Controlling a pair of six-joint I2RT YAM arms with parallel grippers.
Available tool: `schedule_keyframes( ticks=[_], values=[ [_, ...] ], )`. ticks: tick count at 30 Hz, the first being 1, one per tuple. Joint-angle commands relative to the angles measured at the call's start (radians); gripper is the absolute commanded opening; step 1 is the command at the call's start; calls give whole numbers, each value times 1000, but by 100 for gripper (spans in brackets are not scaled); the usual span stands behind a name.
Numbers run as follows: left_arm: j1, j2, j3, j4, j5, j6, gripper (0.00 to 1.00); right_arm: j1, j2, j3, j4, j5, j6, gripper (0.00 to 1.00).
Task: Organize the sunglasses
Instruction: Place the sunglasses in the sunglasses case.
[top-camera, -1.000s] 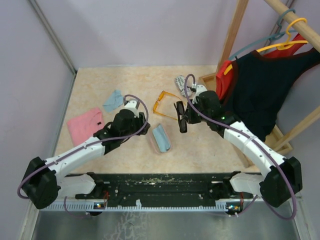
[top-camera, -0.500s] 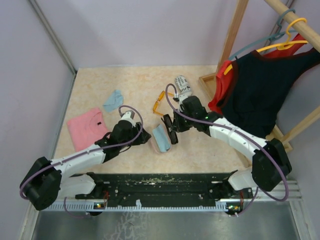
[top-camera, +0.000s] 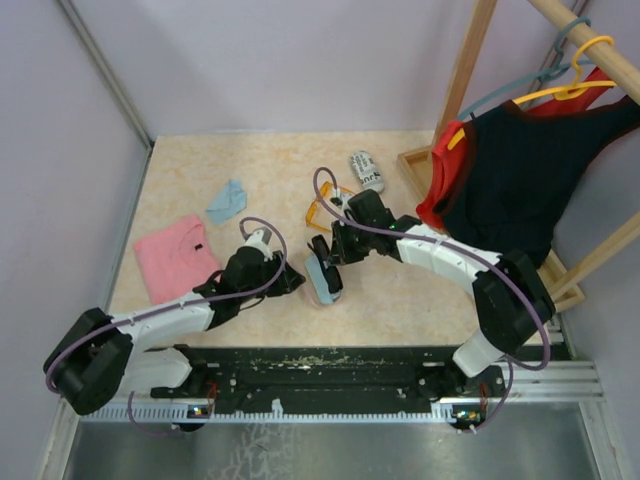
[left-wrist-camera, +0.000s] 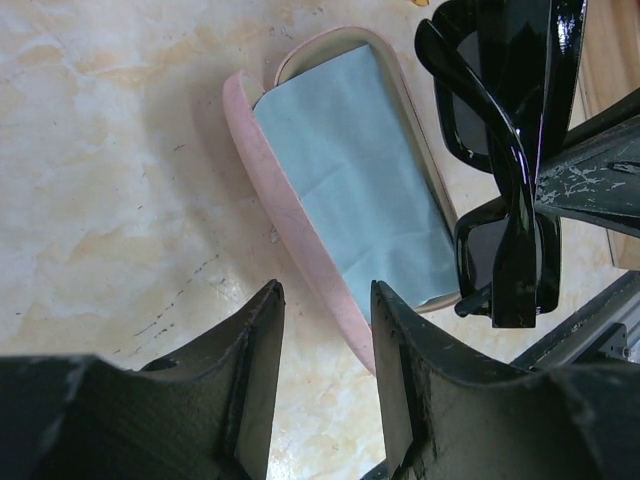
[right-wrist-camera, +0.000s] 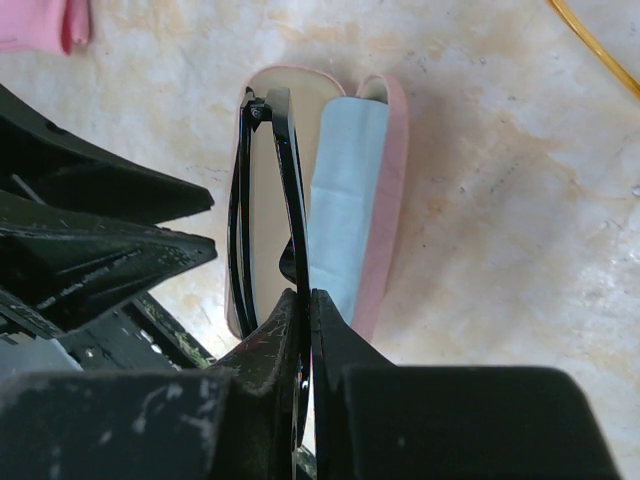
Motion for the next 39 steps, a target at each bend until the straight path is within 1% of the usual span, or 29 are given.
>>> schedule_keyframes(
  ticks=[1, 16, 27, 39],
  values=[
    [4, 23, -1, 52, 16, -1, 46, 16, 37, 71, 41, -47, 22, 0],
    [4, 115, 35, 96, 32, 24, 45, 41, 174, 161, -53, -18, 7, 0],
    [4, 133, 60, 89, 43, 38, 45, 47, 188, 161, -89, 41, 2, 0],
    [3, 149, 78, 87, 52, 45, 45, 47, 229, 177, -87, 58, -4, 0]
  ],
)
